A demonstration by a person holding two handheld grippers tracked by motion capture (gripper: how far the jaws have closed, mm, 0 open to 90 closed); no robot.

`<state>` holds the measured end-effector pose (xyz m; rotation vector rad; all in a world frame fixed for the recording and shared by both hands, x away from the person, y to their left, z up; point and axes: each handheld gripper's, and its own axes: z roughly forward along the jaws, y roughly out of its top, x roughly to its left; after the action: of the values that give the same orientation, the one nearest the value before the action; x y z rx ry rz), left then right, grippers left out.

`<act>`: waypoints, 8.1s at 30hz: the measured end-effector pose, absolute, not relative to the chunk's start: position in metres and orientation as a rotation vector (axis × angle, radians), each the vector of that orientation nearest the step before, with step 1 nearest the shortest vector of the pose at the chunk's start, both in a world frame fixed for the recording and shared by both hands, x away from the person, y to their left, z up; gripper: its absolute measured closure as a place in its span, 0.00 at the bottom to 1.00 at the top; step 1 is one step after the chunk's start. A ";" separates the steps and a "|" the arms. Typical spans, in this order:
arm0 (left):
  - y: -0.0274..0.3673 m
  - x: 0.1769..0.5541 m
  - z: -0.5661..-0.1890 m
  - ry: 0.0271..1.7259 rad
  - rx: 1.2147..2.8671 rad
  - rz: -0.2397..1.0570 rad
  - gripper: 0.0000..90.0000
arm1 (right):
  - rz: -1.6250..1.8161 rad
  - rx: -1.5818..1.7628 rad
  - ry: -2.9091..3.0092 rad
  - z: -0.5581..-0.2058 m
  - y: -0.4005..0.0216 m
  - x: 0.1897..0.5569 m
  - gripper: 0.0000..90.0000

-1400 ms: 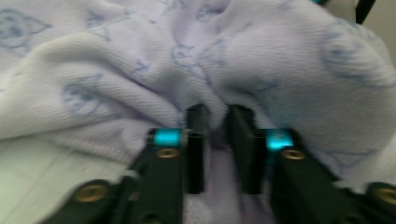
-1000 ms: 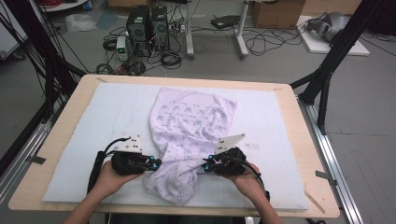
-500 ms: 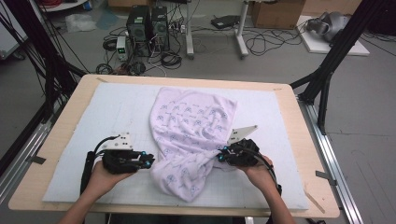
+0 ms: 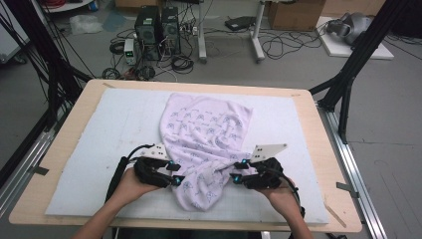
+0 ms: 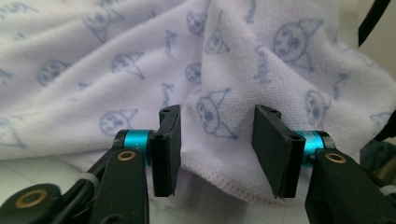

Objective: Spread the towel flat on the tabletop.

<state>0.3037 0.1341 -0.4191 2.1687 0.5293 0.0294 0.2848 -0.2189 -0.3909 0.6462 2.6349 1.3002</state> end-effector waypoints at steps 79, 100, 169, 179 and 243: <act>0.198 0.296 -0.410 0.672 2.171 0.183 0.94 | 1.228 0.416 2.797 -0.423 -0.179 0.281 0.94; 0.177 0.355 -0.409 0.808 2.156 0.255 0.80 | 1.087 0.795 2.648 -0.395 -0.244 0.345 0.85; 0.174 0.326 -0.391 0.717 2.141 0.206 0.59 | 1.125 0.775 2.656 -0.406 -0.242 0.328 0.96; 0.141 0.294 -0.398 0.579 2.153 0.129 0.57 | 1.300 0.803 2.591 -0.393 -0.234 0.315 0.51; 0.161 0.317 -0.431 0.568 2.280 0.021 0.99 | 1.181 0.627 2.825 -0.430 -0.206 0.305 0.79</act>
<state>0.3172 0.1610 -0.4306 2.2796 0.5677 0.0207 0.3048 -0.2056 -0.4303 0.6272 2.8249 1.1810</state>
